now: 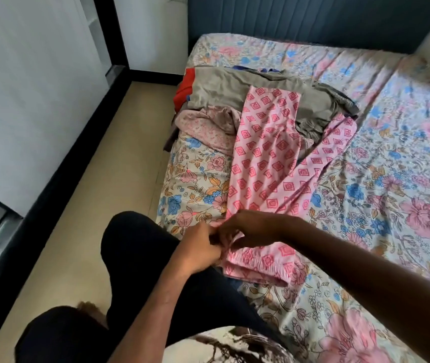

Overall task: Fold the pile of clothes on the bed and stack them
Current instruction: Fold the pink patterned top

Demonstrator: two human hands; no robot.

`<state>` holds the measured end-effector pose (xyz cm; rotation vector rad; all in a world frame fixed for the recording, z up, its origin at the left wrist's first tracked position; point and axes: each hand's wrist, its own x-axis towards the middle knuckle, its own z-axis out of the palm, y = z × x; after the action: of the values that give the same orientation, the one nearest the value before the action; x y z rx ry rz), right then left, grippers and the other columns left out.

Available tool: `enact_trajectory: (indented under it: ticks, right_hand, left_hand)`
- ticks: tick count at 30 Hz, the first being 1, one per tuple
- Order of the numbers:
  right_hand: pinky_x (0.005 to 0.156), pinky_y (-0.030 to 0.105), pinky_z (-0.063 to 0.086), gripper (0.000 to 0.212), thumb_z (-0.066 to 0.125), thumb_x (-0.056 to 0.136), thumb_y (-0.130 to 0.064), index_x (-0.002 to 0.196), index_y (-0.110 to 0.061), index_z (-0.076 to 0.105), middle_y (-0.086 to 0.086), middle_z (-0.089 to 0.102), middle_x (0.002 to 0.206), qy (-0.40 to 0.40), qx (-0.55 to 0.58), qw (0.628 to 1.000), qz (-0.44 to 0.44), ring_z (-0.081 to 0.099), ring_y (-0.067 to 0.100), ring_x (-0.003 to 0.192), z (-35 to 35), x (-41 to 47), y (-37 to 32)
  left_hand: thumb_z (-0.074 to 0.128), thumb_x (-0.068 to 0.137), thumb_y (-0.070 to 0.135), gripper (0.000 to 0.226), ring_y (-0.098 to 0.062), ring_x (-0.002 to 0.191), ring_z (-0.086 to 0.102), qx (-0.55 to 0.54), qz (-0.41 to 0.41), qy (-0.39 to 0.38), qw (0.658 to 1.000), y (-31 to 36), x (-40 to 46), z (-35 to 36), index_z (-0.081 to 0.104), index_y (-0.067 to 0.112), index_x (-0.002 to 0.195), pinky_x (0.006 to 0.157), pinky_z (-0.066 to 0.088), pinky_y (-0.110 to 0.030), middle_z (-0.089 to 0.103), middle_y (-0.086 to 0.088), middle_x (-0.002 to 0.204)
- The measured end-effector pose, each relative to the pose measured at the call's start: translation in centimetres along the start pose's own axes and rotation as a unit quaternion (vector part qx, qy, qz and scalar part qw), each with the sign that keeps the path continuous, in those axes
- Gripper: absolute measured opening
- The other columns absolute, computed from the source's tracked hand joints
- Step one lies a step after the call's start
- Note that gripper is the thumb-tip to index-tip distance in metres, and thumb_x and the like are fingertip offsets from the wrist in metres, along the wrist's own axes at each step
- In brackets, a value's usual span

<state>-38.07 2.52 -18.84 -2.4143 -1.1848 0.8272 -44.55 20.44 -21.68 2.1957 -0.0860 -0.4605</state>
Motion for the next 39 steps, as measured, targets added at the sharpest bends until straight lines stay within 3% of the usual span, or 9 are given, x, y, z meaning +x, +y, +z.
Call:
enact_trajectory:
  ticks: [4,13,17,20,23,27,31,35,39]
  right_hand:
    - [0.084,0.031,0.054,0.023,0.078,0.085,-0.005,0.102,-0.008,0.064,0.004,0.070,0.103,-0.013,0.015,1.000,0.014,0.065,0.016,0.095,1.0,1.3,0.1]
    - [0.071,0.023,0.050,0.018,0.073,0.091,-0.015,0.106,-0.013,0.065,-0.009,0.063,0.084,0.079,-0.011,0.996,0.041,0.066,0.010,0.078,3.4,0.7,0.9]
    - [0.108,0.040,0.031,0.038,0.076,0.088,-0.040,0.119,-0.023,0.061,-0.006,0.072,0.112,0.091,-0.124,0.986,0.058,0.064,0.011,0.103,1.7,-0.9,2.4]
    - [0.113,0.040,0.030,0.029,0.075,0.090,-0.036,0.116,-0.026,0.065,-0.009,0.068,0.120,0.190,-0.081,0.972,0.114,0.056,0.005,0.108,-1.0,-3.0,5.0]
    - [0.096,0.040,0.053,0.027,0.078,0.089,-0.025,0.113,-0.023,0.067,-0.006,0.068,0.114,0.301,0.004,0.935,0.188,0.061,0.007,0.101,-3.8,-4.9,8.7]
    - [0.082,0.033,0.055,0.031,0.081,0.085,-0.015,0.112,-0.013,0.068,-0.004,0.067,0.107,0.407,0.097,0.861,0.289,0.067,0.018,0.088,-6.2,-6.2,13.7]
    - [0.082,0.033,0.052,0.026,0.080,0.082,-0.016,0.105,-0.012,0.067,0.000,0.068,0.097,0.527,0.222,0.722,0.390,0.068,0.023,0.089,-8.9,-7.6,20.1]
    - [0.088,0.049,0.059,0.038,0.063,0.076,-0.026,0.113,-0.016,0.068,0.016,0.074,0.109,0.566,0.319,0.613,0.449,0.069,0.030,0.093,-11.1,-9.0,27.5]
    - [0.083,0.031,0.055,0.034,0.056,0.092,-0.012,0.124,-0.006,0.067,0.017,0.069,0.118,0.567,0.301,0.577,0.505,0.067,0.035,0.105,-14.6,-10.0,29.9]
  left_hand:
    - [0.072,0.079,0.003,0.012,-0.005,0.073,0.064,0.040,-0.024,-0.035,0.998,-0.2,0.6,-0.4,0.072,0.012,0.086,0.053,0.039,-0.008,0.070,0.005,0.078]
    - [0.090,0.067,0.034,0.047,-0.013,0.086,0.068,0.143,-0.063,0.002,0.988,0.2,1.2,2.3,0.067,0.025,0.107,0.074,0.049,-0.029,0.072,0.010,0.093]
    - [0.089,0.068,0.037,0.049,-0.009,0.085,0.068,0.162,-0.054,-0.016,0.985,0.1,1.5,2.7,0.065,0.028,0.110,0.075,0.051,-0.028,0.071,0.015,0.093]
    - [0.089,0.069,0.037,0.045,-0.003,0.083,0.066,0.115,-0.037,-0.041,0.992,0.2,2.5,2.4,0.065,0.029,0.106,0.077,0.054,-0.028,0.069,0.017,0.091]
    - [0.084,0.077,0.042,0.035,-0.003,0.078,0.065,0.062,-0.006,-0.030,0.998,1.6,5.1,1.4,0.065,0.023,0.098,0.066,0.050,-0.020,0.069,0.013,0.090]
    - [0.080,0.083,0.041,0.029,-0.008,0.065,0.060,0.051,0.029,0.030,0.998,4.4,10.6,0.0,0.062,0.018,0.081,0.058,0.046,-0.023,0.064,0.005,0.073]
    - [0.078,0.085,0.036,0.027,-0.010,0.062,0.059,0.033,0.058,0.029,0.997,8.7,17.9,-0.8,0.059,0.020,0.074,0.058,0.046,-0.027,0.062,0.005,0.066]
    - [0.075,0.090,0.028,0.022,-0.013,0.057,0.065,0.003,0.076,-0.007,0.997,12.2,23.7,-0.4,0.060,0.016,0.077,0.057,0.051,-0.026,0.066,0.001,0.067]
    - [0.074,0.089,0.019,0.017,-0.014,0.059,0.064,-0.022,0.087,-0.017,0.996,15.3,29.0,0.6,0.062,0.013,0.077,0.062,0.055,-0.030,0.065,0.001,0.068]
